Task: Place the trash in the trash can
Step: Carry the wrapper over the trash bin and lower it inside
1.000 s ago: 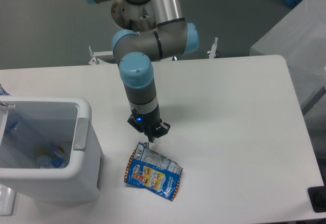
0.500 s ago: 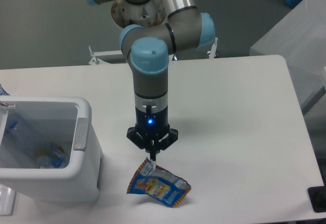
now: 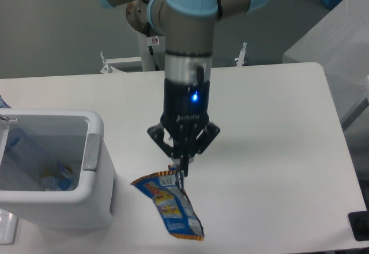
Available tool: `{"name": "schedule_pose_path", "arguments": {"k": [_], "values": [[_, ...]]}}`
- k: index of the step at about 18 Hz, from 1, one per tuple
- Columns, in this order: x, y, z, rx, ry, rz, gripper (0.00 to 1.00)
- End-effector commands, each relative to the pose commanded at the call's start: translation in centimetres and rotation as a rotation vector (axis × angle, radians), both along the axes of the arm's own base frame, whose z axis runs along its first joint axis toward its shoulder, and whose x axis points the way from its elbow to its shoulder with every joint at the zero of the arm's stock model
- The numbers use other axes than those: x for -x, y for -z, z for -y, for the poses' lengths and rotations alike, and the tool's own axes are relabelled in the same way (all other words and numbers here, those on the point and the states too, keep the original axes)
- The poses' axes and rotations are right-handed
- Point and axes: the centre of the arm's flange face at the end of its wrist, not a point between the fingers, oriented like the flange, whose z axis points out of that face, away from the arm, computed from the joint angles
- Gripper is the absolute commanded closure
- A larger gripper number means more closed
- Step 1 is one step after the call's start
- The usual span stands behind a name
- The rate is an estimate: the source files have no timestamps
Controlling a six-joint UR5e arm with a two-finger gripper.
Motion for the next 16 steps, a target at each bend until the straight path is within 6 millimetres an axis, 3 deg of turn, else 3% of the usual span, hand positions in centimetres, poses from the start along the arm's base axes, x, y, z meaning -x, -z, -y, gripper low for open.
{"name": "schedule_pose_path", "arguments": {"k": [3,7,13,16], "values": [[-2.6,-4.4,2.1,-0.073,-0.026,-0.008,0.92],[-6.4,-8.5,4.0,-0.140,-0.017,-0.030,0.92],[-14.6,-9.3,1.4,-0.156,0.136,-0.028,0.90],[-17.0,-7.4,0.3,-0.127,0.191,-0.008,0.90]]}}
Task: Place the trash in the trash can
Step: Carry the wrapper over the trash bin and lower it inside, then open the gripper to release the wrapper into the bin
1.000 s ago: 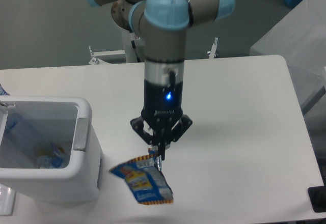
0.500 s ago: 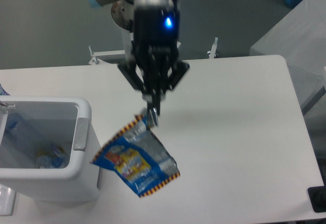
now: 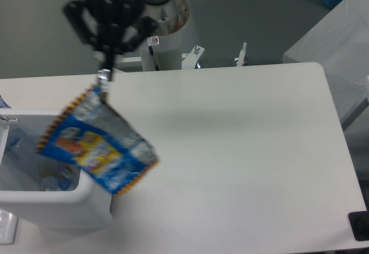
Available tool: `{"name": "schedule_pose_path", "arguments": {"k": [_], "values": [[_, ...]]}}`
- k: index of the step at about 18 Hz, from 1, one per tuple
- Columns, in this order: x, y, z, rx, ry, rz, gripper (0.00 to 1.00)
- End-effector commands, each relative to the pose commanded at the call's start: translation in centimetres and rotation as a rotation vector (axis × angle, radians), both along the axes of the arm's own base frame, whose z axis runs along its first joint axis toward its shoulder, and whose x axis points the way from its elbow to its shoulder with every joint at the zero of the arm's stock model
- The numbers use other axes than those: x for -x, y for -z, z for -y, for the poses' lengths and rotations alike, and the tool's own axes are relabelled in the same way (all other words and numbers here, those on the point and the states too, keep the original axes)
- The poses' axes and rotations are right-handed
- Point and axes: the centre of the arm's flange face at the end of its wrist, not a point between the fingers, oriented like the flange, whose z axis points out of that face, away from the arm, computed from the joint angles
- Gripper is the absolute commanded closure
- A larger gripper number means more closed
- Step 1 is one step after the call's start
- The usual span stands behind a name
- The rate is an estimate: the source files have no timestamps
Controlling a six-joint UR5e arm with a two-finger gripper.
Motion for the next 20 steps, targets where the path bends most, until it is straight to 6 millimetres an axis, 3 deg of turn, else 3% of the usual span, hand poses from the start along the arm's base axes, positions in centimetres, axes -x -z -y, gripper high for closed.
{"name": "schedule_pose_path", "arguments": {"k": [5,10,13,16,19,20], "values": [[-3.7,3.8,-1.3,0.061,0.081,0.029,0.90],[-4.9,8.2,-1.6,0.134,0.133,0.032,0.90],[-4.8,9.7,-1.7,0.159,0.139,0.041,0.88],[-4.5,12.1,-2.3,0.202,0.183,0.010,0.69],[-3.6,13.1,-3.4,0.223,0.218,-0.034,0.28],[-3.4,13.3,-3.7,0.230,0.246,-0.068,0.00]]}}
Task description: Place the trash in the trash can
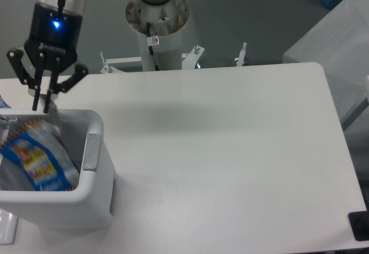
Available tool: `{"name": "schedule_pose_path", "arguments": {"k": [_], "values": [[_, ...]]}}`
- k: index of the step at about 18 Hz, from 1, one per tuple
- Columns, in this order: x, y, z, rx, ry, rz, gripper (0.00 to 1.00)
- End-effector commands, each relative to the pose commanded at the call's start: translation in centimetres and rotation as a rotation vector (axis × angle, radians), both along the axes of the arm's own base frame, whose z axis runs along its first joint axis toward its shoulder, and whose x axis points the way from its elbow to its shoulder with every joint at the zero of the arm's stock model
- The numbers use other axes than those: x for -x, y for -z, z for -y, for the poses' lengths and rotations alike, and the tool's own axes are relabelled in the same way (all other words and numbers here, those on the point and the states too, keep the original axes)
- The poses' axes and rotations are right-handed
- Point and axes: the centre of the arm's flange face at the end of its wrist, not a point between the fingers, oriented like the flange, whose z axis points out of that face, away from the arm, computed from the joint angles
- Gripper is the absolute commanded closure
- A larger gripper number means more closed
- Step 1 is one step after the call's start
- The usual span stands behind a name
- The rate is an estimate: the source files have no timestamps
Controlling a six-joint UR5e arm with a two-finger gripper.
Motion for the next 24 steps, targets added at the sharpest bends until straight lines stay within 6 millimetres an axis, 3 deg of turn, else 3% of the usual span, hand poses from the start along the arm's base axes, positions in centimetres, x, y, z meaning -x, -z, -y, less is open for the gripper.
{"name": "schedule_pose_path", "arguments": {"k": [2,6,9,14,17,21,24], "values": [[1.5,-0.6,-0.2,-0.007,0.048,-0.076,0.00],[8.7,-2.5,1.5,-0.021,0.061,-0.238,0.00],[14.6,-3.4,3.8,-0.021,-0.018,-0.276,0.00],[21.3,-7.4,8.4,-0.030,-0.086,-0.418,0.00],[20.9,-7.9,9.9,0.002,-0.021,-0.512,0.00],[19.9,-6.0,13.4,0.105,0.135,-0.670,0.00],[18.8,-5.7,14.4,0.146,0.174,-0.694,0.00]]}}
